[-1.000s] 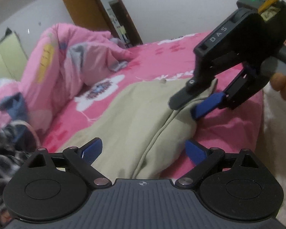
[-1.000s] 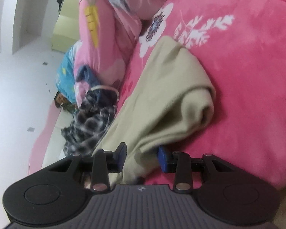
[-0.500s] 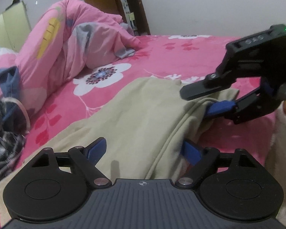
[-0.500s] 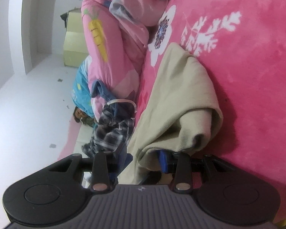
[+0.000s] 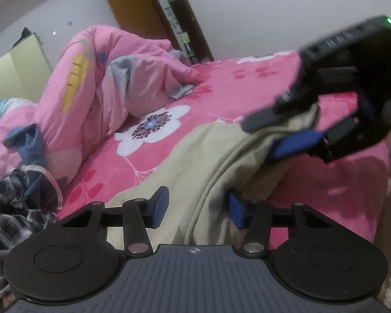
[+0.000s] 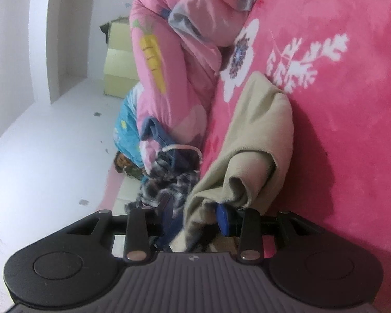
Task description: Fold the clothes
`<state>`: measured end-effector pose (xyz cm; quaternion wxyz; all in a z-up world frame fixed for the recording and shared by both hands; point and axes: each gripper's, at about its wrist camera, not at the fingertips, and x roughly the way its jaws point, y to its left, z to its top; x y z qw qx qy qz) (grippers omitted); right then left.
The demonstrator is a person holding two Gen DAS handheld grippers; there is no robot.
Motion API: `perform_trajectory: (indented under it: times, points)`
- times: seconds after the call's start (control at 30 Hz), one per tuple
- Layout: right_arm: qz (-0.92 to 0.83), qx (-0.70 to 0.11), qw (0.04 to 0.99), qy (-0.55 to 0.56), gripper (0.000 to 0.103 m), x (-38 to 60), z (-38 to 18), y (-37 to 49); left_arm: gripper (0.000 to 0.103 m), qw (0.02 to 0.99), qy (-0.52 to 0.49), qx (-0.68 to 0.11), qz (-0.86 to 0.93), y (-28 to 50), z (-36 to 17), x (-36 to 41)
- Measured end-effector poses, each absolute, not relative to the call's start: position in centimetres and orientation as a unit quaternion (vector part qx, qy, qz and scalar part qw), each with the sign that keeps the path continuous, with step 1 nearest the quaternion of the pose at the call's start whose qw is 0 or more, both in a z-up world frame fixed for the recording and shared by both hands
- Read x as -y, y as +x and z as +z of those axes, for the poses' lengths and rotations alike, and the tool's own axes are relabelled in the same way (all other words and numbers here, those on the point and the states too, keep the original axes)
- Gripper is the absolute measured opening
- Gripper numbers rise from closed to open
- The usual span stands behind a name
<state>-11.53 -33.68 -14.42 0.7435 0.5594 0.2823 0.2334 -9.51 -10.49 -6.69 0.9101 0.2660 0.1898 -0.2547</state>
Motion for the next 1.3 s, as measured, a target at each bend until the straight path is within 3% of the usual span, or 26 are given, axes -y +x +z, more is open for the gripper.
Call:
perform_trajectory:
  times: [0.17,0.4,0.57,0.63,0.77,0.9,1.13,1.3]
  points:
    - [0.201,-0.320,0.771,0.513,0.037,33.0,-15.1,-11.8,0.051,0.915,0.264,-0.184,-0.244,-9.0,-6.5,10.0]
    - [0.254,-0.255,0.870,0.336,0.036,30.3,-10.6,-12.8,0.053,0.912,0.233,-0.210,-0.264,-7.8,-5.8,9.0]
    - [0.211,-0.268,0.927,0.158,0.017,26.5,-9.8,-11.6,0.056,0.915,0.202,-0.231,-0.263,-7.1,-5.7,8.6]
    - [0.196,-0.273,0.939,0.077,0.016,24.8,-10.0,-12.0,0.056,0.916,0.198,-0.232,-0.260,-7.1,-5.6,8.4]
    - [0.192,-0.255,0.948,0.018,0.016,23.4,-10.3,-13.5,0.054,0.920,0.159,-0.248,-0.258,-6.4,-5.4,7.9]
    - [0.191,-0.215,0.954,0.079,0.016,24.3,-9.6,-13.1,0.050,0.926,0.121,-0.256,-0.251,-5.8,-5.2,7.3]
    - [0.189,-0.221,0.952,0.093,0.019,23.5,-9.9,-11.1,0.042,0.927,0.131,-0.253,-0.244,-5.6,-5.2,7.6]
    - [0.196,-0.210,0.956,0.053,0.019,22.8,-9.9,-12.2,0.028,0.930,0.111,-0.257,-0.240,-5.2,-5.2,7.4]
